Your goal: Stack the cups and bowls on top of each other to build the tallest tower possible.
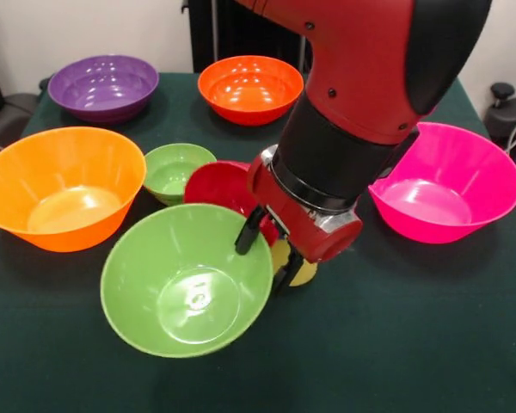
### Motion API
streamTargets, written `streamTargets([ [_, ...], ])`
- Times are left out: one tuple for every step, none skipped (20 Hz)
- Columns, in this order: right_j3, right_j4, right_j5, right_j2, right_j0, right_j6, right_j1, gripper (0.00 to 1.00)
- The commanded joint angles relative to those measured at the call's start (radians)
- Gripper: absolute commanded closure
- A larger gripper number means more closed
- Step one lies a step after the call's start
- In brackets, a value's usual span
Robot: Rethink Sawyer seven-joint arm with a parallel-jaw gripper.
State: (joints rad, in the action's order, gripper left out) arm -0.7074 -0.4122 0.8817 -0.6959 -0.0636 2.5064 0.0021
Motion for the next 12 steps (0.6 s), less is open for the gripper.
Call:
streamTargets([
  [-0.157, 0.038, 0.026, 0.162, -0.004, 0.003, 0.014, 0.00],
  [-0.163, 0.034, 0.026, 0.165, -0.006, 0.010, 0.011, 0.00],
  [-0.175, 0.027, 0.016, 0.166, -0.012, 0.033, 0.011, 0.00],
  [-0.184, 0.023, 0.004, 0.170, -0.014, 0.047, 0.012, 0.00],
  [-0.202, 0.013, -0.032, 0.185, -0.015, 0.064, 0.017, 0.00],
  [-0.211, 0.011, -0.061, 0.196, -0.014, 0.068, 0.023, 0.00],
  [-0.210, 0.014, -0.110, 0.205, -0.008, 0.073, 0.043, 0.00],
  [-0.202, 0.019, -0.133, 0.205, -0.005, 0.078, 0.059, 0.00],
  [-0.181, 0.025, -0.166, 0.201, 0.001, 0.088, 0.091, 0.00],
  [-0.167, 0.028, -0.181, 0.199, 0.005, 0.092, 0.108, 0.00],
  [-0.150, 0.029, -0.201, 0.195, 0.011, 0.093, 0.130, 0.00],
  [-0.132, 0.030, -0.222, 0.192, 0.018, 0.095, 0.152, 0.00],
])
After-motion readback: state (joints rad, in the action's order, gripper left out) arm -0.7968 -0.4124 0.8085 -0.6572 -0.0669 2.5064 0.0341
